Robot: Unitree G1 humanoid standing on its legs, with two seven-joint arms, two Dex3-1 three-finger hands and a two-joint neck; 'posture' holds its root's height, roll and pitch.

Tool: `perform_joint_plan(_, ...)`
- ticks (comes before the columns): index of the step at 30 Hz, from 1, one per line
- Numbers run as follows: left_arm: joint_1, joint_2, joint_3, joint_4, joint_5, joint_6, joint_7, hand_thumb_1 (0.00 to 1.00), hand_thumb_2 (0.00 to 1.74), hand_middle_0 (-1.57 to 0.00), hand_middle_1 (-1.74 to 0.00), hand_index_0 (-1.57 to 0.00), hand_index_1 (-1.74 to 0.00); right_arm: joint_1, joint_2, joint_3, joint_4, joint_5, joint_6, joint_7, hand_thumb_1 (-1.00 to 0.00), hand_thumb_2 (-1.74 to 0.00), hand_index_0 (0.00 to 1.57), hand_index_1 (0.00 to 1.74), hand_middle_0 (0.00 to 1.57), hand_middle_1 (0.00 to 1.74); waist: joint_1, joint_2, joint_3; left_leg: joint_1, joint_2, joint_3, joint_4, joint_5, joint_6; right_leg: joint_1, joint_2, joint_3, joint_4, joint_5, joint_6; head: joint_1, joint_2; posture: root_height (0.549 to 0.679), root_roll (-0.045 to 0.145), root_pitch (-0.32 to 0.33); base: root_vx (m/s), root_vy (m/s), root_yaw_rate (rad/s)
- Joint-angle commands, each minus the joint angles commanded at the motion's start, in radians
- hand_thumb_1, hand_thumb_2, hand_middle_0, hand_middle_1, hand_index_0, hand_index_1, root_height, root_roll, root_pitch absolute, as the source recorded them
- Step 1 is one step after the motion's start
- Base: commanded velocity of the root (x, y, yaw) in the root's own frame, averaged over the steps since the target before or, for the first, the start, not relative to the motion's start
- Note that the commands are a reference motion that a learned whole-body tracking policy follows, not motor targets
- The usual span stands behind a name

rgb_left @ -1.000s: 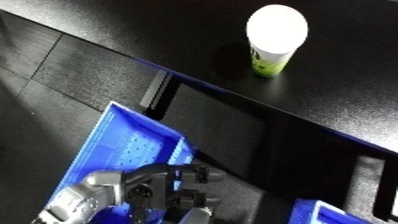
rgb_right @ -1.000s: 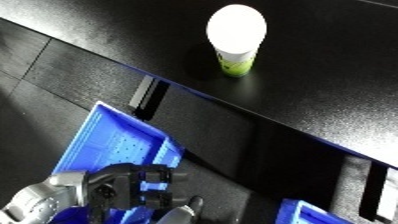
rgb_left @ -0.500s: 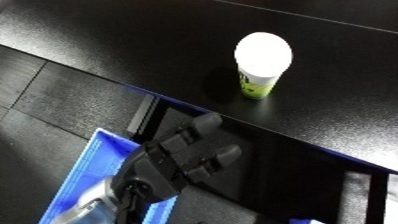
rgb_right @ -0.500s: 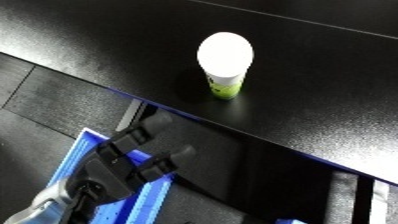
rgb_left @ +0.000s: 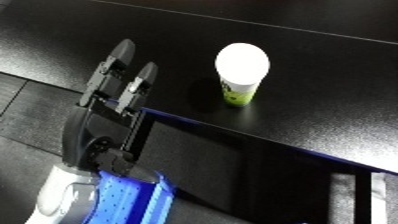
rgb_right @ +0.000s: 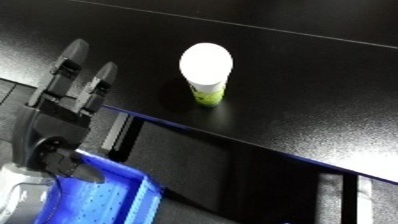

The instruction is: Pick up the object and place it into the box

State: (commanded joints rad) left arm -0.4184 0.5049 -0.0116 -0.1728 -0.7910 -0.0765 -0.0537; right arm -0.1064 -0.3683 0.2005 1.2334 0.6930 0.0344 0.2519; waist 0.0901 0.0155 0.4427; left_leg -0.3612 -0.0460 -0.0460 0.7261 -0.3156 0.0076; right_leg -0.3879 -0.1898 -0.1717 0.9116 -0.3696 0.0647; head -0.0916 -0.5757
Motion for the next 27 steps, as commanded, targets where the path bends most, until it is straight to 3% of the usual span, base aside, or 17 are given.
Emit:
perform_joint_plan(10,-0.099,0.062,-0.047,0.099,0.145,0.046,0.201,0.00,0.00,0.00,0.00,0.00,0.00,-0.020,-0.021,0.020,0.012,-0.004,0.006,0.013,0.00,0.00,0.00,0.00,0.00,0.00,-0.043,0.004,-0.002,-0.007,0.015,0.019,0.006,0.004,0.0007,-0.017,0.0145,0.021,-0.001,0.005,-0.0060,-0.050,0.016,0.624,0.029,-0.081,0.011,0.005,-0.103)
perform_joint_plan(20,-0.226,0.077,-0.153,0.265,0.135,0.146,0.242,0.00,0.00,0.00,0.00,0.00,0.00,-0.042,-0.034,0.033,0.001,-0.018,0.030,0.018,0.00,0.00,0.00,0.00,0.00,0.00,-0.088,-0.002,0.002,-0.020,0.035,0.038,0.047,-0.011,0.0109,-0.043,0.0314,0.049,0.016,0.008,-0.0070,-0.123,0.047,0.621,0.025,-0.087,0.035,0.006,-0.096)
perform_joint_plan(27,-0.304,0.061,-0.214,0.387,0.129,0.161,0.264,0.00,0.00,0.00,0.00,0.00,0.00,-0.054,-0.041,0.041,-0.015,-0.020,0.037,0.017,0.00,0.00,0.00,0.00,0.00,0.00,-0.116,-0.008,0.013,-0.039,0.041,0.049,0.077,-0.024,0.0204,-0.074,0.0397,0.063,0.032,0.013,-0.0042,-0.180,0.096,0.617,0.023,-0.084,0.033,0.015,-0.095)
